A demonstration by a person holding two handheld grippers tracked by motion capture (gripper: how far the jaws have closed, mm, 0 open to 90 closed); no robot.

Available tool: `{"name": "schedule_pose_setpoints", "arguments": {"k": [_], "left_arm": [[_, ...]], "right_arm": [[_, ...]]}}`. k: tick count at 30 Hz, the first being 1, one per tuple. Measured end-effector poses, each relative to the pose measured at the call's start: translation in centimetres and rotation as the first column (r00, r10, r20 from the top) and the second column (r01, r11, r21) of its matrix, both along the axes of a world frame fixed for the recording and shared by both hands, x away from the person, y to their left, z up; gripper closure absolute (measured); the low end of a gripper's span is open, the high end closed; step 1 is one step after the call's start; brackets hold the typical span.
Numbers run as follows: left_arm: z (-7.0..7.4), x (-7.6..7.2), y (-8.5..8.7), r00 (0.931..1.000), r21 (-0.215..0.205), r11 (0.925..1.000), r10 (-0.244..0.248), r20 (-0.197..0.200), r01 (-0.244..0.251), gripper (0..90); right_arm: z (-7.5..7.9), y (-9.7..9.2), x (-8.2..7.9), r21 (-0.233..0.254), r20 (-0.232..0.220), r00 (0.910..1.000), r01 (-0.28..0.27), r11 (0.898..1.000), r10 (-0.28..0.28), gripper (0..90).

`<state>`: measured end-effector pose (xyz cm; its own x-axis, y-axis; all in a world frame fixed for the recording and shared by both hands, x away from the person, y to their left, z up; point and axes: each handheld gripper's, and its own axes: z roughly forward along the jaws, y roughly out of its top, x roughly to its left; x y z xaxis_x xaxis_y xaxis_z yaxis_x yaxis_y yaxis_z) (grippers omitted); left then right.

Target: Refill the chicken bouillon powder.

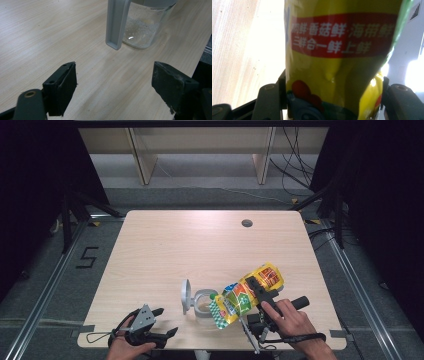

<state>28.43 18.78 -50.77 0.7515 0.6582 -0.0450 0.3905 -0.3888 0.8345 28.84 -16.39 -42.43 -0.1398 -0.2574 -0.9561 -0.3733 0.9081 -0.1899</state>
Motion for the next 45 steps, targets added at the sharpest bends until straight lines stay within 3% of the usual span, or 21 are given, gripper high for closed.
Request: {"name": "schedule_pose_setpoints", "arguments": {"k": [1, 2, 3, 4, 6, 7, 9, 11, 13, 15, 17, 19, 21, 24, 27, 33, 35, 36, 37, 39, 45], "left_arm": [[0.0, 0.0, 0.0, 1.0, 0.001, 1.0, 0.001, 0.0, -0.001, 19.8], [0.0, 0.0, 0.0, 1.0, 0.001, 1.0, 0.001, -0.001, -0.001, 19.8], [0.0, 0.0, 0.0, 1.0, -0.007, 1.0, 0.005, -0.001, -0.005, 19.8], [0.1, 0.1, 0.2, 0.9997, 0.026, 0.9996, -0.012, 0.021, 0.012, 19.8], [0.1, 0.1, 0.2, 0.9997, 0.024, 0.9997, -0.007, 0.024, 0.006, 19.8], [0.1, 0.1, 0.2, 0.9997, 0.019, 0.9998, -0.007, 0.022, 0.007, 19.8], [0.0, 0.0, 0.0, 1.0, 0.002, 1.0, 0.0, -0.001, 0.0, 19.8], [0.0, 0.0, 0.0, 1.0, 0.0, 1.0, 0.002, 0.0, -0.002, 19.8], [0.1, 0.2, 0.3, 0.9997, 0.034, 0.9993, -0.014, 0.021, 0.013, 19.8], [0.1, 0.2, 0.2, 0.9997, 0.023, 0.9997, -0.011, 0.02, 0.011, 19.8], [0.1, 0.2, 0.2, 0.9997, 0.031, 0.9994, -0.012, 0.022, 0.011, 19.8], [0.0, 0.0, 0.0, 0.9999, 0.001, 1.0, 0.008, 0.008, -0.008, 19.8], [0.1, 0.1, 0.2, 0.9997, 0.025, 0.9997, -0.006, 0.025, 0.005, 19.8], [0.1, 0.2, 0.2, 0.9997, 0.023, 0.9997, -0.011, 0.021, 0.01, 19.8], [0.1, 0.2, 0.2, 0.9997, 0.029, 0.9995, -0.012, 0.021, 0.011, 19.8], [0.0, 0.2, 0.2, 0.9997, 0.024, 0.9997, -0.01, 0.02, 0.01, 19.8], [0.1, 0.2, 0.2, 0.9997, 0.036, 0.9993, -0.014, 0.021, 0.013, 19.8], [0.0, 0.2, 0.1, 0.9998, 0.024, 0.9996, -0.015, 0.015, 0.014, 19.8], [0.0, 0.2, 0.1, 0.9999, 0.018, 0.9998, -0.011, 0.009, 0.011, 19.8], [0.0, 0.1, 0.0, 1.0, 0.002, 1.0, -0.003, -0.004, 0.003, 19.8], [0.0, 0.2, 0.2, 0.9998, 0.022, 0.9997, -0.012, 0.019, 0.012, 19.8]], "right_arm": [[0.1, 0.1, -0.1, -0.007, 0.006, 1.0, -0.003, 1.0, 0.003, 41.1], [-0.3, -0.1, -0.2, 0.039, -0.009, 0.9997, 0.021, 0.999, -0.021, 41.2], [0.2, 0.2, -0.1, -0.023, 0.015, 0.9998, -0.016, 1.0, 0.016, 41.2], [-0.1, 0.1, -0.3, 0.008, -0.003, 0.9997, 0.023, 1.0, -0.023, 41.2], [0.1, 0.3, -0.2, -0.011, 0.003, 1.0, -0.005, 1.0, 0.005, 41.2], [-0.1, 0.3, -0.2, 0.005, -0.023, 0.9997, 0.011, 1.0, -0.011, 41.2], [-0.3, 0.3, 0.0, -0.012, -0.002, 0.9999, -0.011, 1.0, 0.011, 41.6], [-0.2, 0.3, -0.1, -0.001, -0.006, 0.9999, 0.009, 1.0, -0.009, 41.7], [0.0, 0.4, 0.1, -0.019, 0.003, 0.9999, -0.013, 1.0, 0.013, 41.8], [0.0, 0.4, -0.2, -0.019, -0.004, 0.9999, 0.012, 1.0, -0.012, 41.8], [0.0, 0.6, 0.0, -0.037, 0.014, 0.9997, -0.018, 0.999, 0.019, 41.8], [0.1, 0.6, 0.0, -0.036, 0.01, 0.9999, -0.013, 0.999, 0.013, 41.8], [0.3, 0.7, 0.2, -0.063, 0.015, 0.9996, -0.025, 0.998, 0.026, 41.8], [0.0, 0.6, 0.2, -0.035, 0.006, 0.9999, -0.01, 0.999, 0.01, 41.9], [0.2, 0.7, 0.2, -0.056, 0.014, 0.9998, -0.012, 0.998, 0.013, 41.9], [0.1, 0.6, 0.0, -0.04, 0.019, 0.9997, -0.011, 0.999, 0.011, 41.9], [0.3, 0.7, -0.1, -0.053, 0.018, 0.9997, -0.014, 0.999, 0.015, 42.0], [0.5, 0.9, 0.0, -0.078, 0.046, 0.9973, -0.053, 0.996, 0.057, 42.0], [0.3, 0.8, -0.3, -0.051, 0.024, 0.9996, -0.014, 0.999, 0.016, 42.0], [0.4, 1.1, -0.2, -0.089, 0.045, 0.9974, -0.052, 0.995, 0.056, 42.0], [0.2, 1.3, -0.1, -0.085, 0.034, 0.9986, -0.036, 0.996, 0.039, 42.0]]}}
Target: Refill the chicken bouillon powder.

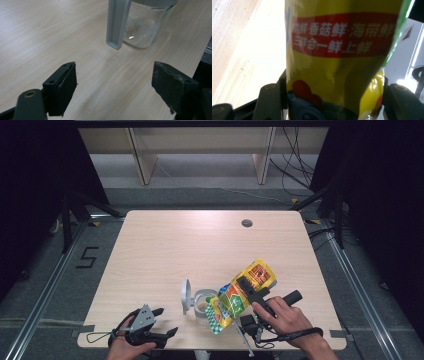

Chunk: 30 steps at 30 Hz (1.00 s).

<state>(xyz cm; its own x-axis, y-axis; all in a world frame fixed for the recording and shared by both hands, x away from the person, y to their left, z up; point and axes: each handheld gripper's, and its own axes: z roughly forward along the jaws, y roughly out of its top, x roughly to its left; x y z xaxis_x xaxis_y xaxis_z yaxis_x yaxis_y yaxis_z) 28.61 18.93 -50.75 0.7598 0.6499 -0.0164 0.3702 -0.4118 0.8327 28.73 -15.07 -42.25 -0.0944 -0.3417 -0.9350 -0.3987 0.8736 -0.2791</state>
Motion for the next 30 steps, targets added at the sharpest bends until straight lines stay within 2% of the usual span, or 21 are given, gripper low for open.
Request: {"name": "schedule_pose_setpoints", "arguments": {"k": [1, 2, 3, 4, 5, 9, 19, 27, 29, 30], "left_arm": [[0.0, 0.0, -0.01, 1.0, 0.0, 1.0, 0.0, 0.0, 0.0, 19.8], [0.02, 0.01, 0.0, 1.0, 0.002, 1.0, -0.004, -0.004, 0.004, 19.7], [-0.06, -0.11, -0.14, 0.9998, -0.018, 0.9998, 0.007, -0.021, -0.008, 19.8], [-0.06, -0.1, -0.12, 0.9997, -0.013, 0.9999, 0.008, -0.023, -0.009, 19.8], [-0.07, -0.13, -0.16, 0.9997, -0.019, 0.9998, 0.008, -0.024, -0.009, 19.8], [-0.06, -0.14, -0.14, 0.9997, -0.019, 0.9998, 0.009, -0.023, -0.009, 19.8], [-0.05, -0.16, -0.15, 0.9998, -0.02, 0.9997, 0.01, -0.017, -0.01, 19.7], [-0.05, -0.17, -0.16, 0.9998, -0.019, 0.9998, 0.008, -0.018, -0.008, 19.8], [0.01, -0.04, -0.07, 1.0, -0.003, 1.0, -0.005, 0.002, 0.005, 19.8], [-0.02, -0.08, -0.1, 1.0, -0.008, 1.0, -0.001, -0.005, 0.001, 19.8]], "right_arm": [[-0.06, 0.03, 0.01, 0.006, -0.005, 1.0, 0.002, 1.0, -0.002, 42.0], [0.03, 0.11, 0.06, -0.007, 0.0, 1.0, -0.009, 1.0, 0.009, 42.0], [0.02, 0.15, 0.09, -0.013, 0.001, 0.9999, -0.014, 1.0, 0.014, 42.0], [0.03, 0.2, 0.11, -0.018, -0.002, 0.9999, -0.015, 1.0, 0.015, 42.0], [-0.16, 0.16, 0.11, 0.003, -0.008, 0.9999, -0.008, 1.0, 0.008, 42.0], [0.05, 0.47, 0.35, -0.027, 0.001, 0.9997, -0.026, 0.999, 0.026, 42.0], [-0.15, 0.78, 0.72, -0.018, -0.014, 0.9997, -0.019, 1.0, 0.019, 42.0], [0.0, 0.9, 0.85, -0.032, -0.012, 0.9996, -0.026, 0.999, 0.026, 42.1], [0.1, 0.97, 0.86, -0.042, -0.007, 0.9996, -0.028, 0.999, 0.028, 42.1], [0.13, 0.99, 0.89, -0.043, -0.006, 0.9996, -0.029, 0.999, 0.029, 42.1]]}}
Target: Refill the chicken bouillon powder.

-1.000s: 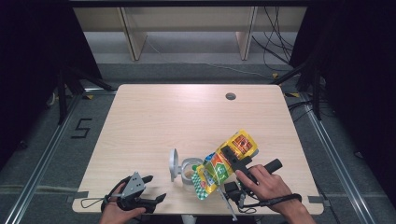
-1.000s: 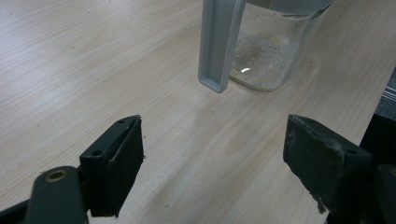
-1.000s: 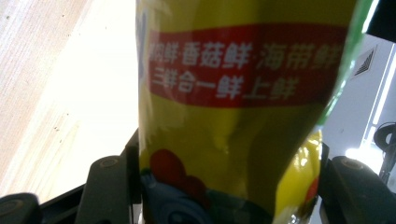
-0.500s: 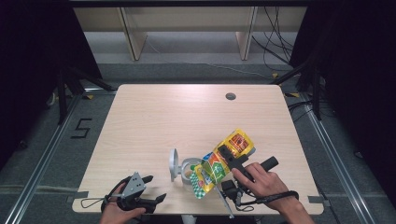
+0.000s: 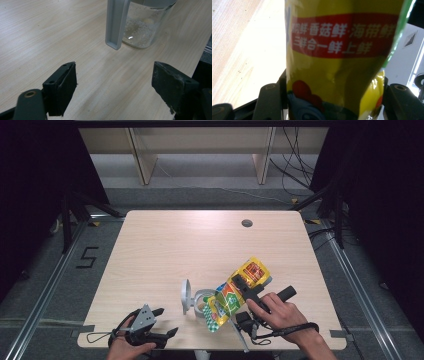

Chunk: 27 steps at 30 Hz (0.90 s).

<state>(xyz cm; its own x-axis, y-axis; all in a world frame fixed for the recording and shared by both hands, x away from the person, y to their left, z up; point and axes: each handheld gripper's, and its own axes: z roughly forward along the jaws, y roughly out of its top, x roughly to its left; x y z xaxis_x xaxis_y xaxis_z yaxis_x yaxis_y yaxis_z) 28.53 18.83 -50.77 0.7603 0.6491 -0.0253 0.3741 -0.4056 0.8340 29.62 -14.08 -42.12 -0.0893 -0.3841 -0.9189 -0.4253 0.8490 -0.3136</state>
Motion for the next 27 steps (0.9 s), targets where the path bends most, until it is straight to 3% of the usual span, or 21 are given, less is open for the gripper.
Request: {"name": "schedule_pose_setpoints", "arguments": {"k": [3, 5, 10, 12, 13, 17, 24, 25, 27], "left_arm": [[0.0, -0.1, 0.0, 0.9999, -0.011, 0.9999, 0.008, -0.013, -0.009, 19.8], [0.0, -0.1, 0.0, 0.9999, -0.009, 0.9999, 0.007, -0.014, -0.007, 20.1], [0.0, -0.1, 0.0, 0.9999, -0.011, 0.9999, 0.008, -0.013, -0.009, 20.0], [0.1, 0.1, 0.1, 1.0, 0.016, 0.9998, -0.01, 0.002, 0.009, 20.0], [0.0, -0.1, 0.0, 0.9998, 0.0, 1.0, 0.005, -0.018, -0.005, 20.0], [0.0, 0.0, 0.0, 1.0, 0.008, 1.0, -0.005, 0.004, 0.005, 20.0], [-0.1, 0.2, 0.0, 0.9999, 0.032, 0.9995, -0.002, 0.011, 0.001, 20.0], [-0.1, 0.1, -0.1, 1.0, 0.003, 1.0, -0.003, 0.001, 0.003, 20.0], [-0.1, 0.0, -0.1, 1.0, 0.001, 1.0, -0.001, 0.001, 0.001, 20.0]], "right_arm": [[0.1, 0.0, 0.0, 0.001, -0.014, 0.9998, 0.016, 1.0, -0.016, 42.2], [0.3, 0.0, 0.0, -0.014, 0.006, 1.0, 0.0, 1.0, 0.0, 44.6], [0.8, -0.5, -0.2, 0.001, 0.02, 0.9998, 0.009, 1.0, -0.009, 45.0], [0.9, -0.6, -0.3, 0.006, 0.023, 0.9997, 0.011, 1.0, -0.011, 45.0], [1.0, -0.7, -0.4, -0.001, 0.021, 0.9996, 0.019, 1.0, -0.019, 45.0], [0.7, -0.8, -0.4, -0.027, 0.017, 0.9998, 0.013, 1.0, -0.012, 45.1], [0.7, -1.0, -0.4, -0.014, 0.017, 0.9998, 0.013, 1.0, -0.013, 45.2], [0.7, -0.9, -0.4, -0.019, 0.018, 0.9998, 0.009, 1.0, -0.009, 45.2], [0.8, -0.9, -0.5, -0.025, 0.019, 0.9998, 0.006, 1.0, -0.006, 45.2]]}}
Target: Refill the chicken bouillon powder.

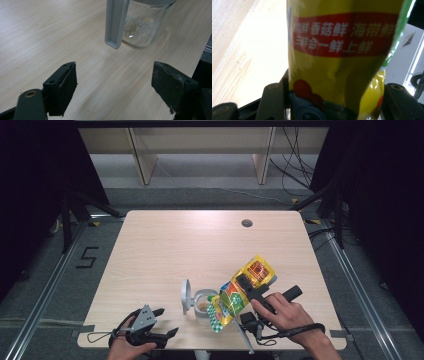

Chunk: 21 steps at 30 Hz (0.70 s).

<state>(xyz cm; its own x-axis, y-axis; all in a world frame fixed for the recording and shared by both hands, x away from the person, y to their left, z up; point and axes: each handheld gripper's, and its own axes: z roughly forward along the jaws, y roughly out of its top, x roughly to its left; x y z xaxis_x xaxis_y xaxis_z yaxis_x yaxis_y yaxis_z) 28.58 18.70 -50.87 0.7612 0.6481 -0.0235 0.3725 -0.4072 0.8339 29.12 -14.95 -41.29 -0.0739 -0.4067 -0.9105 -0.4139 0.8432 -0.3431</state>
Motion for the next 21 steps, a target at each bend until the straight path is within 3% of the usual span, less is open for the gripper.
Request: {"name": "schedule_pose_setpoints", "arguments": {"k": [6, 8, 10, 14, 15, 16, 18, 19, 21], "left_arm": [[0.0, 0.01, 0.03, 1.0, 0.001, 1.0, -0.001, 0.001, 0.001, 20.0], [-0.02, 0.12, 0.13, 0.9998, 0.027, 0.9996, 0.007, 0.018, -0.007, 20.1], [0.03, 0.06, 0.11, 1.0, 0.01, 0.9999, -0.003, -0.001, 0.003, 20.0], [0.07, -0.05, 0.08, 1.0, 0.0, 1.0, -0.001, -0.004, 0.001, 20.0], [0.07, -0.1, 0.11, 0.9998, -0.003, 1.0, 0.005, -0.021, -0.005, 20.0], [0.04, -0.1, 0.1, 0.9997, -0.008, 0.9999, 0.007, -0.022, -0.007, 20.0], [-0.09, 0.02, 0.12, 0.9998, 0.013, 0.9997, 0.021, -0.001, -0.021, 20.1], [0.04, 0.0, 0.18, 0.9998, 0.012, 0.9999, 0.008, -0.017, -0.008, 20.0], [0.07, -0.08, 0.11, 0.9998, -0.004, 1.0, 0.006, -0.02, -0.006, 20.1]], "right_arm": [[-0.08, 0.31, 0.0, -0.012, -0.004, 0.9999, -0.012, 1.0, 0.012, 45.2], [-0.13, 0.32, -0.06, 0.002, 0.001, 1.0, -0.006, 1.0, 0.006, 45.2], [-0.05, 0.41, 0.05, 0.005, 0.001, 1.0, -0.008, 1.0, 0.008, 45.2], [-0.18, 0.48, 0.25, -0.016, -0.003, 0.9999, -0.017, 1.0, 0.017, 45.2], [-0.36, 0.32, 0.15, 0.025, -0.005, 0.9999, 0.012, 1.0, -0.012, 45.3], [-0.06, 0.47, 0.29, 0.003, 0.015, 0.9999, -0.007, 1.0, 0.007, 45.3], [-0.06, 0.42, 0.29, 0.002, 0.008, 1.0, 0.001, 1.0, -0.001, 45.3], [-0.11, 0.46, 0.29, -0.019, 0.008, 0.9999, -0.007, 1.0, 0.007, 45.3], [-0.08, 0.33, 0.18, -0.005, 0.005, 1.0, -0.004, 1.0, 0.004, 45.3]]}}
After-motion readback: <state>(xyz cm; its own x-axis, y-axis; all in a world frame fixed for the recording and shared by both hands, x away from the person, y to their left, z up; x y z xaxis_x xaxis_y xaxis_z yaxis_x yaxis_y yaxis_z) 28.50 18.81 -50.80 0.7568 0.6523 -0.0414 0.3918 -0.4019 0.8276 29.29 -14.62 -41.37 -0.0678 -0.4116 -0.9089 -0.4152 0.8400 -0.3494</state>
